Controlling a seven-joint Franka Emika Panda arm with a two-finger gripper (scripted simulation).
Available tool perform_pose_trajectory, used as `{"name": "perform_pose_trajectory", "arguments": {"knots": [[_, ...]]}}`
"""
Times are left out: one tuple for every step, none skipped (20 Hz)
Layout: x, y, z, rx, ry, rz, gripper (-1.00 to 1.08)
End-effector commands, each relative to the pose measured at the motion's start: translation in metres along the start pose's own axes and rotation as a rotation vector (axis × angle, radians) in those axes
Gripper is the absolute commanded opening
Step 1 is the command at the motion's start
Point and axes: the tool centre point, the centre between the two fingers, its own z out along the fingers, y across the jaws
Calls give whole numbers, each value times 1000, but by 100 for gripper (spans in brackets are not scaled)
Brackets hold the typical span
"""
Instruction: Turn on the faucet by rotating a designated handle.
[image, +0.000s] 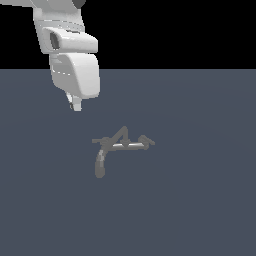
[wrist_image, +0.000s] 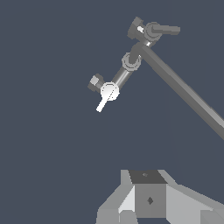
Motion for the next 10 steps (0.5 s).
{"name": "perform_pose_trajectory", "arguments": {"knots": [[6, -8, 13, 1, 0, 43, -100], [8, -11, 18, 0, 0, 59, -100], [10, -14, 23, 0, 0, 76, -100], [13, -17, 29, 0, 1, 92, -100], [15, -20, 34, -1, 1, 109, -100], [18, -23, 39, -1, 1, 127, -100], [21, -26, 45, -1, 2, 144, -100], [24, -28, 50, -2, 2, 162, -100], [27, -31, 56, -2, 2, 181, -100], [30, -34, 62, -3, 3, 200, -100]]}}
